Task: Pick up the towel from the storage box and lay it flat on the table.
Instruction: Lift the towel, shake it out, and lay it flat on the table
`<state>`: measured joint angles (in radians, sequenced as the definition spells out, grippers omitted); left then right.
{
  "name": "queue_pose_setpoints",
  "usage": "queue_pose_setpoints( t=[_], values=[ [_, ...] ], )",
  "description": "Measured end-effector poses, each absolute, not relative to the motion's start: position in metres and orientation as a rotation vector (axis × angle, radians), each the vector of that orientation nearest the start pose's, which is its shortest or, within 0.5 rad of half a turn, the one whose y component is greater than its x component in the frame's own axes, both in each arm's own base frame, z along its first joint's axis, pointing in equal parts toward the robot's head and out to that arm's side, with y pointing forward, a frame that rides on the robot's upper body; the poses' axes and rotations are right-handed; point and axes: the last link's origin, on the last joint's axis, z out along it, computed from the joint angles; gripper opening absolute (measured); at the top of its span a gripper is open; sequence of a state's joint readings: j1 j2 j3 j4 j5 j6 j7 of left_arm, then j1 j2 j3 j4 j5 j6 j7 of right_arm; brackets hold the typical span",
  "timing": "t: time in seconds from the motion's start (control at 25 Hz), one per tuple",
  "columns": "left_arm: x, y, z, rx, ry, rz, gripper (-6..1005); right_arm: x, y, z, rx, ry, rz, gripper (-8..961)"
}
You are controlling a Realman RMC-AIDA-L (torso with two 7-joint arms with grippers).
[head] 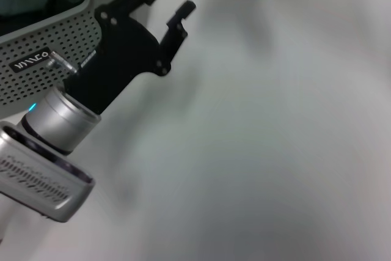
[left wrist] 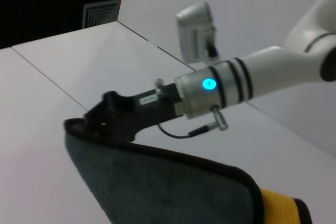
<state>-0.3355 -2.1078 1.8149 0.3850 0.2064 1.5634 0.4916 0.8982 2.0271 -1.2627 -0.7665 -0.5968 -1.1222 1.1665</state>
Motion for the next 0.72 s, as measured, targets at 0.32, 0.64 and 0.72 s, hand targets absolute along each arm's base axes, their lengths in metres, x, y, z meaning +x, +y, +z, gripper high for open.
queue_pose_setpoints(
  t=[0.32, 0.64, 0.72],
  values=[
    [-0.218, 0.288, -0.036, -1.571, 0.773, -0.594, 347, -0.019, 0.439, 0.073, -2.058, 0.138, 1.834, -1],
    [-0.214, 0.285, -0.040, -1.531, 0.837, -0.557, 345, -0.030, 0.444, 0.050, -2.111, 0.257, 1.873, -1],
    [-0.212, 0.287, -0.040, -1.515, 0.841, -0.546, 345, -0.034, 0.441, 0.044, -2.132, 0.272, 1.887, 0]
  ],
)
